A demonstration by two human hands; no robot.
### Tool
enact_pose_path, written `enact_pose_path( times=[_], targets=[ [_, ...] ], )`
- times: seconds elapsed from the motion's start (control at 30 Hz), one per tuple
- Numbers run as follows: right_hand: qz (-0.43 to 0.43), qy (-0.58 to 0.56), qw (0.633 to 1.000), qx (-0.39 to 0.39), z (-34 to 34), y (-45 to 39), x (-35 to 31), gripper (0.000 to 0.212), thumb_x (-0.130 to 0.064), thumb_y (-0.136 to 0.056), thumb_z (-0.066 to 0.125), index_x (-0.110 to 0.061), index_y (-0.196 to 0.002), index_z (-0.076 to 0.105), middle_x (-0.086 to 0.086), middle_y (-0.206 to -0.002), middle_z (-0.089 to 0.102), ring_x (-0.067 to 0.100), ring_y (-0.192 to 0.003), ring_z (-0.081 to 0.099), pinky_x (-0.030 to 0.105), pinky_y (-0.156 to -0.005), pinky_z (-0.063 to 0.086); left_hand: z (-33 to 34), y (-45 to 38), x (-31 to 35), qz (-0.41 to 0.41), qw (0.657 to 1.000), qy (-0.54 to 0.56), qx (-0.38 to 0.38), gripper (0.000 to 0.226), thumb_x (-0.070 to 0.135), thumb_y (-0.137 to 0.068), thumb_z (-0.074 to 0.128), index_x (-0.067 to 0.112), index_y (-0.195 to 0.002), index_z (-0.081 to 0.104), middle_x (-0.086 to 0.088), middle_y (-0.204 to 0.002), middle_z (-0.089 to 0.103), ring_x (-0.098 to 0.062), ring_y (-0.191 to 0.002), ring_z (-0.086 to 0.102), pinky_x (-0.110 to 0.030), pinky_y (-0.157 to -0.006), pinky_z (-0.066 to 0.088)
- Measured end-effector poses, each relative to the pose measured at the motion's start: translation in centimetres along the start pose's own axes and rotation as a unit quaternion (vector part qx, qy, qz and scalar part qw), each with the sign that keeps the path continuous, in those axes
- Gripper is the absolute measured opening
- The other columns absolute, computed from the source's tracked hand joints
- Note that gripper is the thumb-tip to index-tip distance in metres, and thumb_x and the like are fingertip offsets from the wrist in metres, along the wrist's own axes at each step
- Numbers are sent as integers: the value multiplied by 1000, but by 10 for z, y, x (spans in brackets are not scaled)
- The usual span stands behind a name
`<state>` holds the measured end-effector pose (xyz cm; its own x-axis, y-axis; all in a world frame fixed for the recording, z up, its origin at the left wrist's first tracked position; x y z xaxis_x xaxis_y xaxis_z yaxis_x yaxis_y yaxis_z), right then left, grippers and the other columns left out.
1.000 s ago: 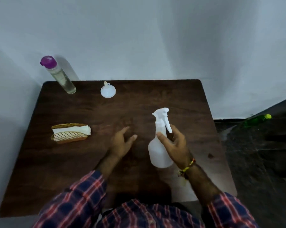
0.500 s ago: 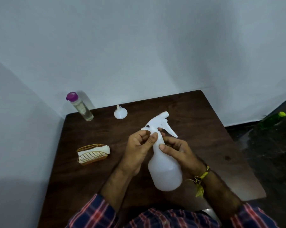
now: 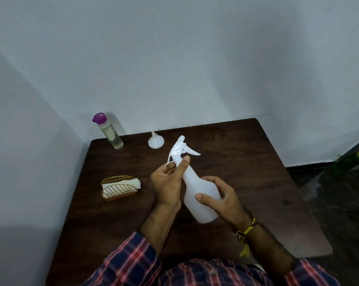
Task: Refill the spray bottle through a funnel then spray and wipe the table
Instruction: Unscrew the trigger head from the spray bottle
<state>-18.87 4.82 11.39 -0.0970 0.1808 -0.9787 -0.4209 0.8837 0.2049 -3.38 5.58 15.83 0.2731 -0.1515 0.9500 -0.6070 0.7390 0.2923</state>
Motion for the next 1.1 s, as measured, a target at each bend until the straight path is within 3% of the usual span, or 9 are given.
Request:
enact_pose_path(
  times=[0.07,0.23,0.37,0.43,0.63,0.77,0.93,1.03,1.1],
  targets=[
    [14,-24,1000,-15,-2,1,8,68,-51,-60,81,-24,-120,60,2,-117,65,23,-103,66,42,-78,61,-2,1,-4,-8,1000,-9,0,26,26,-72,83,9,-89,72,-6,-87,76,-23,-87,73,-40,-79,60],
    [43,-100,994,-23,-17,3,16,70,-46,-61,78,-19,-122,60,11,-118,65,32,-104,67,43,-76,59,-3,4,-10,-54,977,65,-196,30,10,-93,59,7,-124,62,-9,-117,71,-23,-113,66,-40,-94,52],
    [28,-67,997,-32,-17,2,17,65,-46,-63,78,-22,-121,61,6,-117,65,28,-103,67,42,-77,60,-2,0,-15,-26,991,22,-126,25,7,-83,72,13,-108,69,-7,-106,74,-24,-104,69,-34,-80,57],
    [20,-55,998,-34,-17,1,19,64,-46,-64,79,-22,-121,61,4,-116,66,25,-103,67,40,-76,60,-1,-1,-17,-26,995,13,-94,29,11,-77,77,15,-105,69,-7,-104,74,-24,-102,69,-37,-82,59],
    [27,-69,997,-36,-25,-7,23,64,-44,-62,81,-24,-120,62,6,-118,65,30,-105,66,49,-80,60,2,3,-16,-57,971,87,-214,34,9,-93,57,9,-127,58,-11,-122,68,-25,-115,65,-39,-96,54],
    [28,-70,996,-49,-23,-8,29,65,-45,-63,80,-24,-122,60,6,-118,65,29,-104,66,45,-77,60,3,-3,-18,-25,993,20,-117,33,13,-78,75,11,-109,66,-11,-108,72,-31,-108,67,-41,-88,56],
    [30,-72,996,-35,-25,-12,26,66,-47,-62,80,-24,-121,60,6,-118,64,29,-105,66,44,-76,60,2,-6,-18,-61,976,50,-205,35,14,-90,62,10,-125,60,-12,-119,69,-26,-114,65,-43,-95,52],
    [23,-65,997,-37,-24,-13,27,66,-46,-63,80,-23,-121,61,3,-117,65,27,-104,66,42,-76,60,0,-11,-20,-30,987,18,-158,28,11,-83,70,12,-110,65,-11,-109,72,-29,-108,67,-47,-92,54],
    [25,-62,997,-45,-21,-12,29,68,-46,-63,80,-22,-123,59,4,-118,64,26,-105,66,41,-77,60,-1,-12,-20,-29,992,4,-121,37,19,-71,78,12,-105,65,-8,-104,73,-30,-105,68,-51,-91,55]
  ],
)
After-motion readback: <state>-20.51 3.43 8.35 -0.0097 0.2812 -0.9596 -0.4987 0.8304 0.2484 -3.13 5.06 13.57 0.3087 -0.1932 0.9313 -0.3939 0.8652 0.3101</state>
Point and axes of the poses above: each hand's wrist, its own y-axis away from the middle knuckle, its own z-axis out of the palm, x = y × z, the point moved 3 cm from there along -y, towards the middle knuckle
